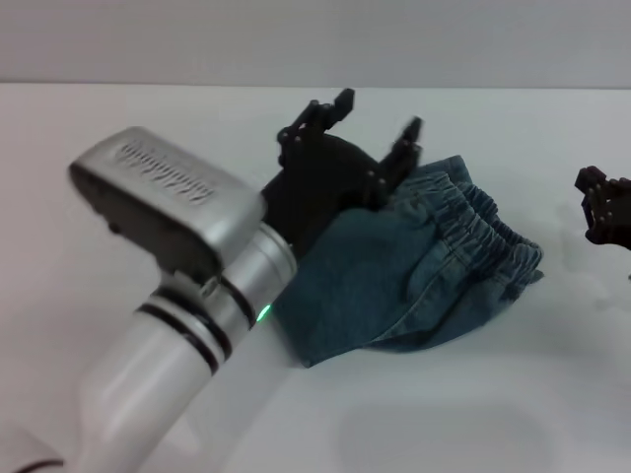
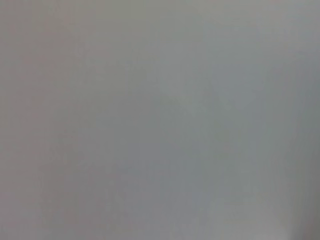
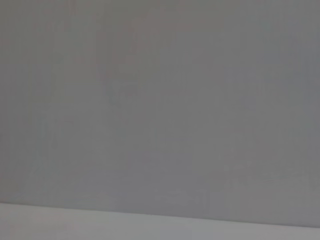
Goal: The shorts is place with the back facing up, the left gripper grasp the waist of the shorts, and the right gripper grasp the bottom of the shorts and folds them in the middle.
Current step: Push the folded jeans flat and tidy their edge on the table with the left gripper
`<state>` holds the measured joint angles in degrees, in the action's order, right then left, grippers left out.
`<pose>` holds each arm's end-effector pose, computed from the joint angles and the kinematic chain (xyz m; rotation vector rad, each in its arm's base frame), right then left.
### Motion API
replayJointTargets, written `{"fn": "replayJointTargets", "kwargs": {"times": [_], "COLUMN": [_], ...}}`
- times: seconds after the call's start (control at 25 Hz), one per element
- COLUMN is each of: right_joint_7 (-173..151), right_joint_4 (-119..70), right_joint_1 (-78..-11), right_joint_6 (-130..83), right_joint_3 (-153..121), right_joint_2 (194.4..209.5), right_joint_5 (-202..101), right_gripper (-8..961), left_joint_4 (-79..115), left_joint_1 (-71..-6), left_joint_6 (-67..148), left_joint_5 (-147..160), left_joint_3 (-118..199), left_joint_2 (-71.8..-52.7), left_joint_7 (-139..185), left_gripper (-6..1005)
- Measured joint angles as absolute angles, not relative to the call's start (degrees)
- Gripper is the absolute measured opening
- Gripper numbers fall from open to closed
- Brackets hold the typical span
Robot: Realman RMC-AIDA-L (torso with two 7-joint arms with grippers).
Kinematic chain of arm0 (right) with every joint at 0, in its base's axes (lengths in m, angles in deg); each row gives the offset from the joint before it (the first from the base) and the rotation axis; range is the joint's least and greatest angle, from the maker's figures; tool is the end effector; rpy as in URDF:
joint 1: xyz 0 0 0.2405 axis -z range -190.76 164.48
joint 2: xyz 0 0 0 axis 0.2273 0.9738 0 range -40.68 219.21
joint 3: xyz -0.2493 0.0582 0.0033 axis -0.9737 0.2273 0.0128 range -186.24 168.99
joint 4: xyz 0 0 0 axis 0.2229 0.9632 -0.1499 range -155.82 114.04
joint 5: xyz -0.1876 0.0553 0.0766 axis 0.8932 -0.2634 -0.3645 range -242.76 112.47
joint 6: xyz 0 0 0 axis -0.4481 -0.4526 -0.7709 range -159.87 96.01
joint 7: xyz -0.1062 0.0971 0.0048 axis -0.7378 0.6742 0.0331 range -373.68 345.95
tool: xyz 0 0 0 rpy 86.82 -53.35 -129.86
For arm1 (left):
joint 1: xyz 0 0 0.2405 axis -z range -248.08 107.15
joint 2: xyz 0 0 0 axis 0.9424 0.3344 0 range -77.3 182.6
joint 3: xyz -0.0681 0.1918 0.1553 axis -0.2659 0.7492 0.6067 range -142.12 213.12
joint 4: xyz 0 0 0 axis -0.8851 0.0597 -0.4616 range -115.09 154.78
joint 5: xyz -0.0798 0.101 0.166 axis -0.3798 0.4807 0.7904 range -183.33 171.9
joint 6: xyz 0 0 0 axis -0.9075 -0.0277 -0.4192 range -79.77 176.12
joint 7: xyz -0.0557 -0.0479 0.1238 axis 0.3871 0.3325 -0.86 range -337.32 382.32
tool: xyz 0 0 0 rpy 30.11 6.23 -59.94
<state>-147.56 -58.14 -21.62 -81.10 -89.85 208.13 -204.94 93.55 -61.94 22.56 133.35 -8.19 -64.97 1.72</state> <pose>0.3349 0.3109 -0.0030 -1.9104 0.7047 0.6737 -0.1296 0.2862 -0.0940 -2.0566 -0.4391 -0.8488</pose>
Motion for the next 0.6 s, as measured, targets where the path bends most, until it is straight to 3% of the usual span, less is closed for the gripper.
{"fn": "replayJointTargets", "kwargs": {"times": [0.2,0.28,0.6], "right_joint_7": [-149.5,-149.7,-149.7], "right_joint_4": [-57.6,-56.7,-52.7], "right_joint_1": [-21.4,-21.6,-23.5], "right_joint_6": [-83.5,-84.3,-85.6], "right_joint_3": [-90.3,-90.3,-90.4], "right_joint_2": [208.25,208.26,208.27], "right_joint_5": [-205.0,-205.1,-205.1], "right_gripper": [-1,-1,-1], "left_joint_4": [84.9,79.9,64.3], "left_joint_1": [-61.0,-60.2,-55.6], "left_joint_6": [9.9,4.7,-9.0], "left_joint_5": [135.2,138.5,143.0], "left_joint_3": [-5.6,-4.8,2.1], "left_joint_2": [-65.0,-65.14,-65.53], "left_joint_7": [13.7,17.1,22.1], "left_gripper": [840,661,365]}}
